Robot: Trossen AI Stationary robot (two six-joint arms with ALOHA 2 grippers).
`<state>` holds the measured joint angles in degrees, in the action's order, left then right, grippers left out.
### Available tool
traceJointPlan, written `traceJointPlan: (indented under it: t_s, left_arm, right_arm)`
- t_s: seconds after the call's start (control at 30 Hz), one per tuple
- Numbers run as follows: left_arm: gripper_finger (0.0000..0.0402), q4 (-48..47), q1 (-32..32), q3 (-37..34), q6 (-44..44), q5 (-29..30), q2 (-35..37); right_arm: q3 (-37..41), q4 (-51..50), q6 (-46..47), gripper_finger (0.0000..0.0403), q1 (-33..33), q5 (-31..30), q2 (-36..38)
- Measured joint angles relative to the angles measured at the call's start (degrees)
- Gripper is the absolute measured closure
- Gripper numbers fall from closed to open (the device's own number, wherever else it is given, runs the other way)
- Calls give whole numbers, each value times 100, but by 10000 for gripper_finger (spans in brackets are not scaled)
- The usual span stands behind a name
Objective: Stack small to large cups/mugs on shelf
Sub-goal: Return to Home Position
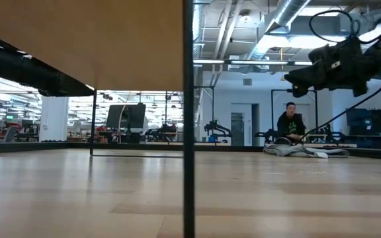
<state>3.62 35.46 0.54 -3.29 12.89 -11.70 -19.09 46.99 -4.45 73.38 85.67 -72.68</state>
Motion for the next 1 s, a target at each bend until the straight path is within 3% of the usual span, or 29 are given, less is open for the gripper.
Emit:
traceJointPlan:
  t_s: [0.4, 0.77, 1.0]
  left_arm:
    - [280, 21, 0, -7, 18, 95, 174]
    - [280, -2, 0, -13, -210, -108, 1145]
    - [280, -58, -2, -13, -221, -482, 1145]
  right_arm:
    - [1150, 11, 436, 280, -282, -847, 1807]
    - [1383, 8, 1192, 280, -914, -1523, 3203]
    - [1383, 6, 1756, 280, -1107, -1552, 3904]
